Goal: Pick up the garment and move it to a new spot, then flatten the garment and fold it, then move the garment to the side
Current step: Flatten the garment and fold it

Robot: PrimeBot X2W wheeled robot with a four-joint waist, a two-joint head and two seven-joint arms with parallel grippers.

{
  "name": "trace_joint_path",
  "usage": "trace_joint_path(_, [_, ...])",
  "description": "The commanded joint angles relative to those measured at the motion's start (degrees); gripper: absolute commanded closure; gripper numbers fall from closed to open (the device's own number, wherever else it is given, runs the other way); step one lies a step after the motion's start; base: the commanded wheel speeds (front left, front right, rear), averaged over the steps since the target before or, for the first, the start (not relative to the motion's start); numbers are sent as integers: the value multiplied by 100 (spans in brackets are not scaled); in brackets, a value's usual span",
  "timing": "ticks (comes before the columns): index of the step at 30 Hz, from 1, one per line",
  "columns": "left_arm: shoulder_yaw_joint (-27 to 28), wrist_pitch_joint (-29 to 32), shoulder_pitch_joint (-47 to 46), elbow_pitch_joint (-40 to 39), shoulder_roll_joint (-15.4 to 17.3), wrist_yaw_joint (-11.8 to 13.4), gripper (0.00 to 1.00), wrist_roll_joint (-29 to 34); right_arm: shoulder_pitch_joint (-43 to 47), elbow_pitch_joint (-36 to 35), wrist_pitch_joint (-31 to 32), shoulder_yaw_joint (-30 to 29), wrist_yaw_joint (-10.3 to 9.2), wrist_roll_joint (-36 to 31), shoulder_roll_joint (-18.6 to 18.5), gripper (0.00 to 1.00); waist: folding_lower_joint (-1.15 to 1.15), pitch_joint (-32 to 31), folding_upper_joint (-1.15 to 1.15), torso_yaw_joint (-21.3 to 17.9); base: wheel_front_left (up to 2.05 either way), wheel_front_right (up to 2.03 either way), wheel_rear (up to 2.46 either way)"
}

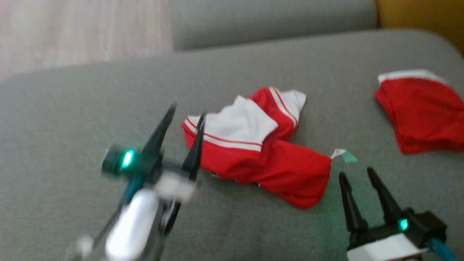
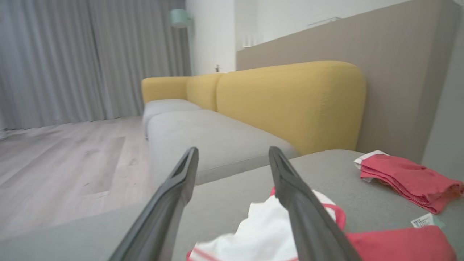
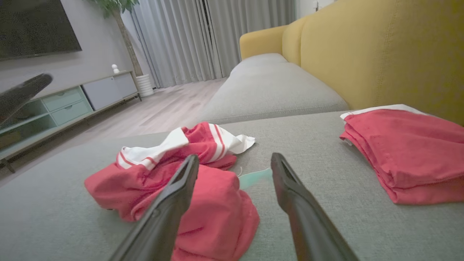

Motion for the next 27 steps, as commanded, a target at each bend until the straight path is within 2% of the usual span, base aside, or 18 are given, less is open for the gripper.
trace_joint_path(1, [-29,129,-802,163,-14,-54,0,-83,-356,-239,-22,141,-5,37,-158,0,-1,771,0,-400,0,0,0])
trace_joint_path(6, [-619,746,-2331,1320,-14,-216,0,-570,-673,-346,-22,187,-5,155,-234,0,-1,1405,0,-661,0,0,0])
trace_joint_path(7, [-619,746,-2331,1320,-14,-216,0,-570,-673,-346,-22,187,-5,155,-234,0,-1,1405,0,-661,0,0,0])
trace_joint_path(13, [-1125,1431,-3489,2653,-14,-235,0,-784,-867,-460,-22,197,-5,140,-303,0,-1,1884,0,-838,0,0,0])
trace_joint_path(19, [-1423,1689,-3868,3535,-14,-284,0,-1064,-926,-480,-22,152,-5,140,-309,0,-1,2007,0,-890,0,0,0])
trace_joint_path(26, [-1796,1539,-4017,3845,-14,-322,0,-1378,-943,-521,-22,89,-5,119,-328,0,-1,2085,0,-817,0,0,0])
trace_joint_path(27, [-1848,1496,-4032,3853,-14,-324,5,-1428,-952,-524,-22,81,-5,114,-332,0,-1,2088,0,-802,0,0,0])
